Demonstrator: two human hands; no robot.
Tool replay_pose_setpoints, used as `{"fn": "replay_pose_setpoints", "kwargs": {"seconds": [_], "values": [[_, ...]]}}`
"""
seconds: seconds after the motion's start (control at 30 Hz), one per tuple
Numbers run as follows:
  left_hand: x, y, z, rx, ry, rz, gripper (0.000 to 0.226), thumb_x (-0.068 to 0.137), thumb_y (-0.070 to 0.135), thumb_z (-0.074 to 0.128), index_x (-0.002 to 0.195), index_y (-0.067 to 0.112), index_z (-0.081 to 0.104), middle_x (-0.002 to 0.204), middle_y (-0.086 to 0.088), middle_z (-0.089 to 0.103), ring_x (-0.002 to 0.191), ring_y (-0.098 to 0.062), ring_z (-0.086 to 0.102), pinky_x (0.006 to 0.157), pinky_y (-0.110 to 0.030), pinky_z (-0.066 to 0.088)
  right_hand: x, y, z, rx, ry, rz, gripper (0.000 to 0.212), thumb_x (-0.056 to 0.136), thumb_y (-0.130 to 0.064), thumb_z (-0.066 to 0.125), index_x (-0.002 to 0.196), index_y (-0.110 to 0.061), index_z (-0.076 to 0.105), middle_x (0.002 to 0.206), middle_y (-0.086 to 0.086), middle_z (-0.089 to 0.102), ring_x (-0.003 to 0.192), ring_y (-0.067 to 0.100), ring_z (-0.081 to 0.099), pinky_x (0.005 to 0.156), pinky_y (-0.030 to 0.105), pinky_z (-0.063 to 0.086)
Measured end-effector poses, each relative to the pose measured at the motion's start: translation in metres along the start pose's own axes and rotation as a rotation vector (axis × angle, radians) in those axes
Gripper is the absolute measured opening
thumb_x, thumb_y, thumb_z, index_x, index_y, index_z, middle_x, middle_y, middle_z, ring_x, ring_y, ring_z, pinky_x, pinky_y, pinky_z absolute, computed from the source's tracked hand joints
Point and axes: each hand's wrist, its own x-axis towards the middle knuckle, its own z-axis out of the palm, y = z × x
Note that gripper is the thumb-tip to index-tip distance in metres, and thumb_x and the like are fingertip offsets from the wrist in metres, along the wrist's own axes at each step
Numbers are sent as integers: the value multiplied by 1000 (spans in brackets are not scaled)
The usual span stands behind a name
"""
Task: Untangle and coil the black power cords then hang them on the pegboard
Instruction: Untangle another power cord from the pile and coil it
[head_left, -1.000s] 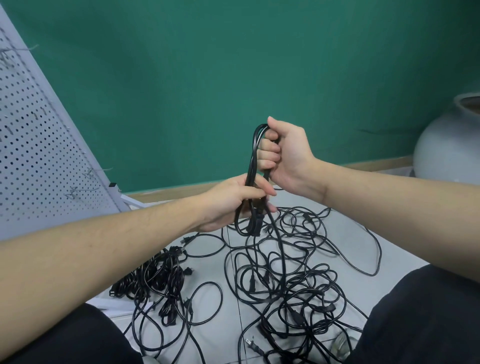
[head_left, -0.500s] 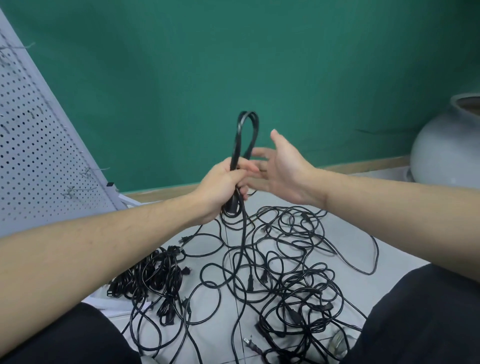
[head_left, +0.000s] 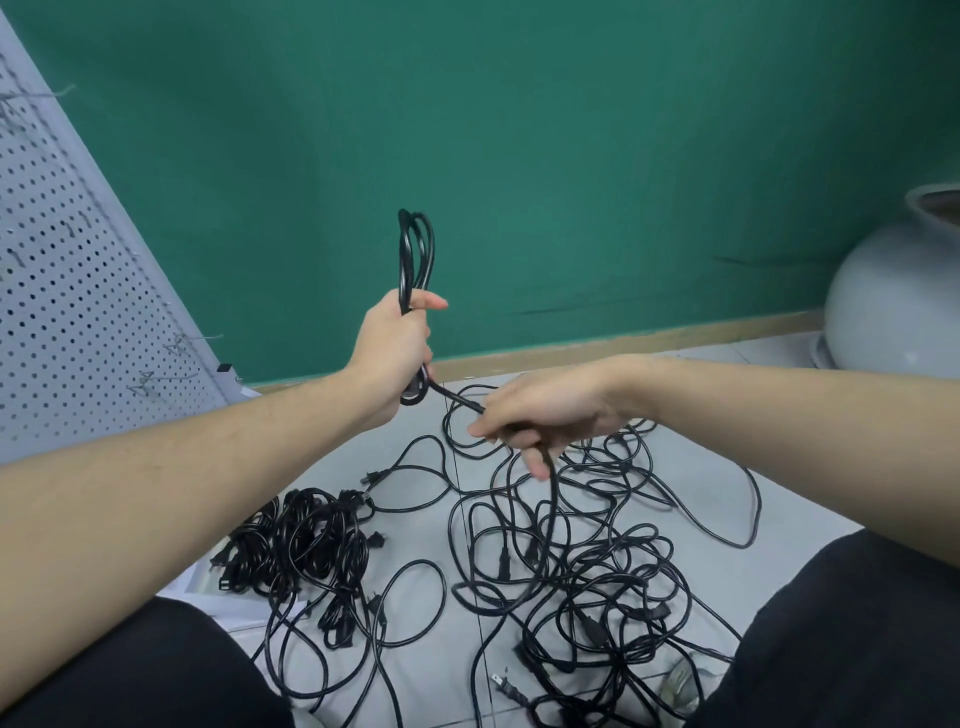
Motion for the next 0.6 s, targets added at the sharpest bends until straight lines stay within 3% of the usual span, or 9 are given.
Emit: {"fn": "replay_pose_setpoints", "kwargs": {"seconds": [0.1, 0.27, 0.33, 0.4, 0.5, 0.53, 0.57, 0.6], "values": [[4, -8, -11, 207, 20, -61, 43, 96, 3, 27, 111, 21, 63, 74, -4, 49, 50, -20, 48, 54, -28, 34, -2, 8, -9, -75, 81, -42, 32, 102, -28, 59, 74, -18, 46, 58, -2, 42, 50, 14, 41, 52, 26, 38], [5, -13, -19, 425, -54, -48, 29, 100, 15, 38, 110, 23, 64, 68, -6, 50, 54, -21, 48, 45, -24, 32, -13, 3, -17, 96, 176, -200, 23, 104, -24, 53, 83, -14, 58, 62, -1, 37, 54, 15, 41, 62, 33, 53], [3, -12, -20, 373, -117, -130, 25, 99, 40, 53, 111, 22, 66, 70, -4, 49, 50, -18, 48, 50, -24, 34, -13, 2, -17, 105, 268, -263, 22, 104, -28, 54, 94, -12, 66, 62, -4, 35, 53, 13, 38, 59, 32, 54], [-2, -10, -20, 312, -193, -208, 54, 87, 74, 56, 109, 26, 69, 76, -1, 47, 50, -16, 46, 59, -28, 36, -11, 1, -15, 63, 368, -294, 24, 102, -31, 58, 97, -11, 69, 61, -5, 35, 51, 12, 36, 54, 31, 53], [-12, -4, -11, 329, -314, -189, 74, 70, 93, 52, 111, 33, 69, 86, 3, 49, 55, -14, 40, 55, -26, 36, -7, -4, -15, 2, 601, -317, 32, 91, -37, 72, 74, -15, 58, 57, -3, 34, 49, 13, 37, 52, 34, 55], [-15, -2, -8, 347, -360, -158, 76, 67, 93, 54, 115, 35, 67, 87, 5, 50, 59, -12, 34, 60, -27, 41, -6, -5, -17, -7, 674, -321, 41, 87, -39, 76, 68, -17, 47, 56, -3, 33, 49, 14, 36, 52, 34, 55], [-17, -1, -5, 370, -410, -113, 69, 70, 87, 60, 116, 36, 66, 87, 8, 52, 64, -8, 56, 69, -30, 44, -7, -6, -18, -19, 730, -314, 49, 84, -41, 79, 66, -19, 39, 54, -5, 31, 49, 14, 34, 50, 32, 53], [-18, 0, -1, 396, -449, -69, 54, 77, 75, 66, 115, 35, 65, 84, 10, 54, 106, -3, 42, 75, -31, 46, -7, -6, -20, -39, 771, -295, 55, 81, -45, 81, 65, -21, 34, 51, -8, 28, 48, 13, 33, 46, 27, 48]]}}
